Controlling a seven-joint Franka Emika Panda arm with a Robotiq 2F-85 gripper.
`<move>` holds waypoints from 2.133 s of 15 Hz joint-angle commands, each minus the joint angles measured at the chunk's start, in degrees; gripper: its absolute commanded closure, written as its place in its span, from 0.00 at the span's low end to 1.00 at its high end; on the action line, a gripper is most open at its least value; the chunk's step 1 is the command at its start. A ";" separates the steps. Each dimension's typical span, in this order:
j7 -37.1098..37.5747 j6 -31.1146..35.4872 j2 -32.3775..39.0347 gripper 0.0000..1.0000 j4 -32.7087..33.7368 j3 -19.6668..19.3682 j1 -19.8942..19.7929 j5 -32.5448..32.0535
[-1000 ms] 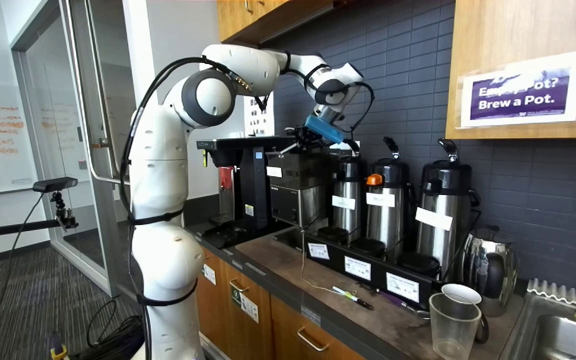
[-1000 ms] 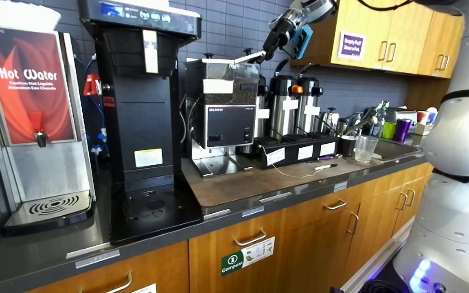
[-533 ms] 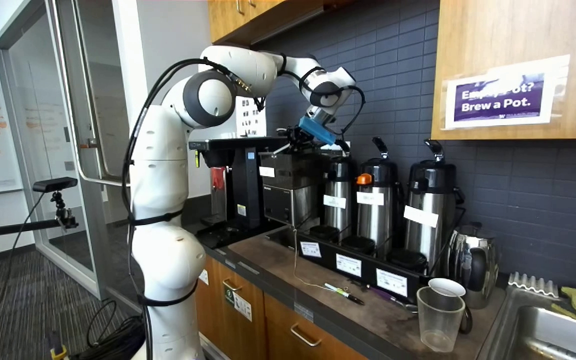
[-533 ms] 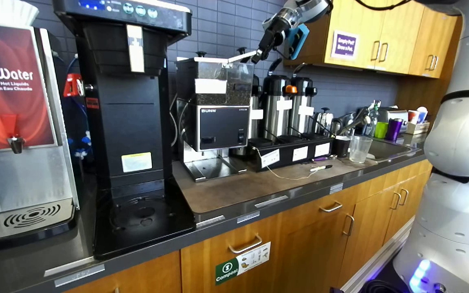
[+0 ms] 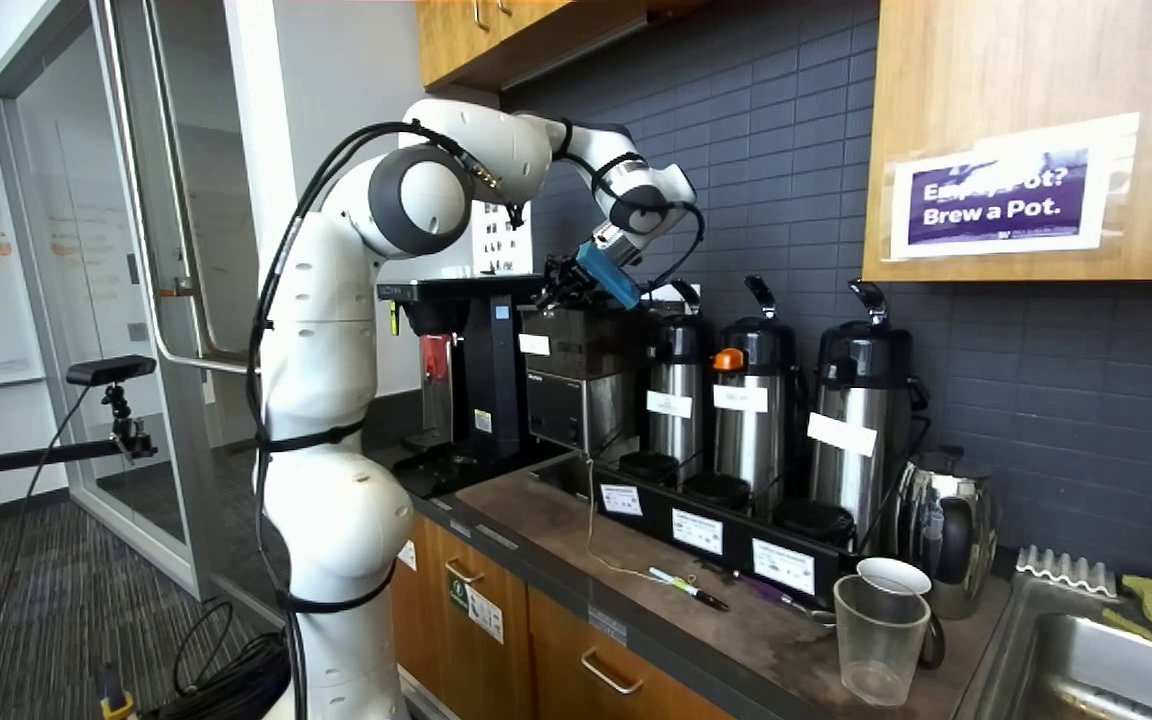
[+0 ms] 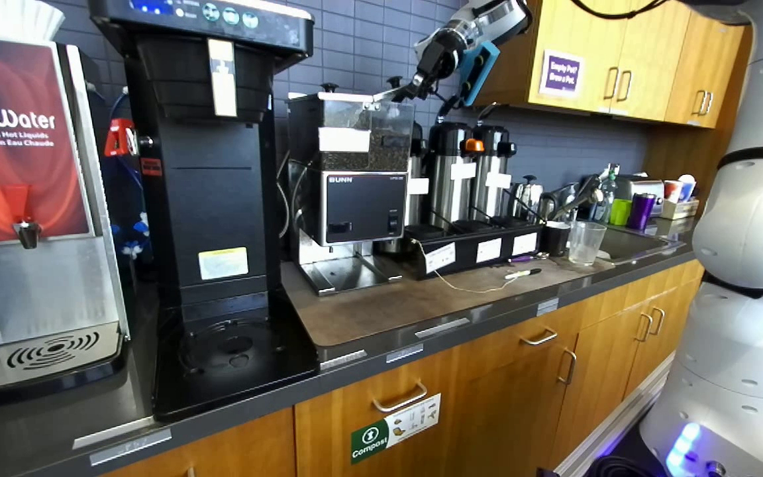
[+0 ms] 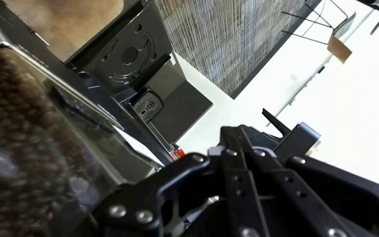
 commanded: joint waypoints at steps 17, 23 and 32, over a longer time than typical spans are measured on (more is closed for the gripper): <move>-3.36 -6.71 -5.01 1.00 -1.81 2.55 3.81 -6.27; -1.43 4.71 -12.30 1.00 -11.88 4.09 5.42 -24.00; 7.01 22.68 -21.59 1.00 -28.40 -0.85 2.27 -37.04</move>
